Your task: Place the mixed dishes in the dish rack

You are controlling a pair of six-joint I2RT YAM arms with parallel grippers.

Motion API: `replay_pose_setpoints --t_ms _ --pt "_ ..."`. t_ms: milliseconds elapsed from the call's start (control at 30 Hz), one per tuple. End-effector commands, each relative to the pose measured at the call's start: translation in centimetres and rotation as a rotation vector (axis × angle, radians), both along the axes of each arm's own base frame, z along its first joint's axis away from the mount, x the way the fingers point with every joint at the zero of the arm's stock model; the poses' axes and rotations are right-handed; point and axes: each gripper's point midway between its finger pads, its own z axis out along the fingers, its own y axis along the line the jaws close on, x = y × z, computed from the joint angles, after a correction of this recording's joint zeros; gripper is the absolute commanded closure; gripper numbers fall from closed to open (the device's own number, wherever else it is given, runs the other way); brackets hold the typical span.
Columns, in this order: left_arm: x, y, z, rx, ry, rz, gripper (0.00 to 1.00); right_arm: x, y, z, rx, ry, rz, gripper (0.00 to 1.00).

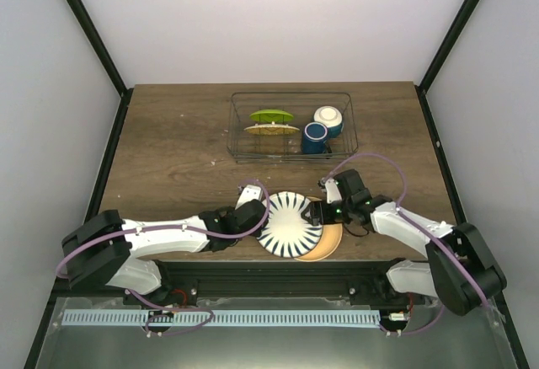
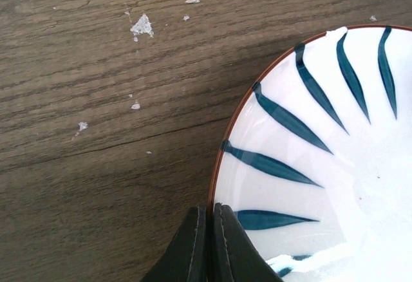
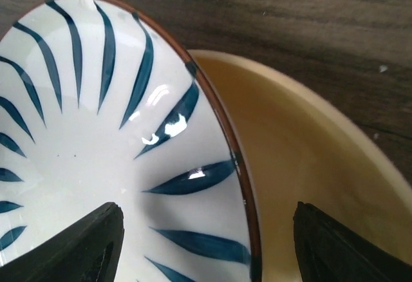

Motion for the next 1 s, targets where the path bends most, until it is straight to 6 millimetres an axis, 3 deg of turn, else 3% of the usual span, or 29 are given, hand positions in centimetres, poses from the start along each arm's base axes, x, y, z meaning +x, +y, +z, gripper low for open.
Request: replay_pose_setpoints --t_ms 0,433,567,700,900,967 --pt "-0.3 0.4 -1.1 0.015 0.022 0.000 1.00 -0.7 0.9 -0.2 0.065 0.022 0.035 0.28" --pt "-0.3 -0.2 -1.5 0.000 0.030 -0.007 1.00 -1.3 2.6 0.3 0.174 0.046 0.099 0.59" --pt "-0.2 -0.3 -1.4 -0.005 0.026 -0.007 1.00 -1.4 3.0 0.8 0.193 0.040 0.120 0.75" --pt "-0.1 -0.5 -1.2 -0.013 0.019 -0.006 1.00 -1.3 3.3 1.7 0.208 0.025 0.136 0.98" --pt "0.1 -0.8 -1.0 -0.019 0.013 -0.005 1.00 -0.9 3.7 3.4 0.229 -0.015 0.154 0.99" --pt "0.1 -0.7 -0.9 -0.016 0.013 -0.005 0.95 -0.8 3.7 3.7 0.229 -0.023 0.155 0.99"
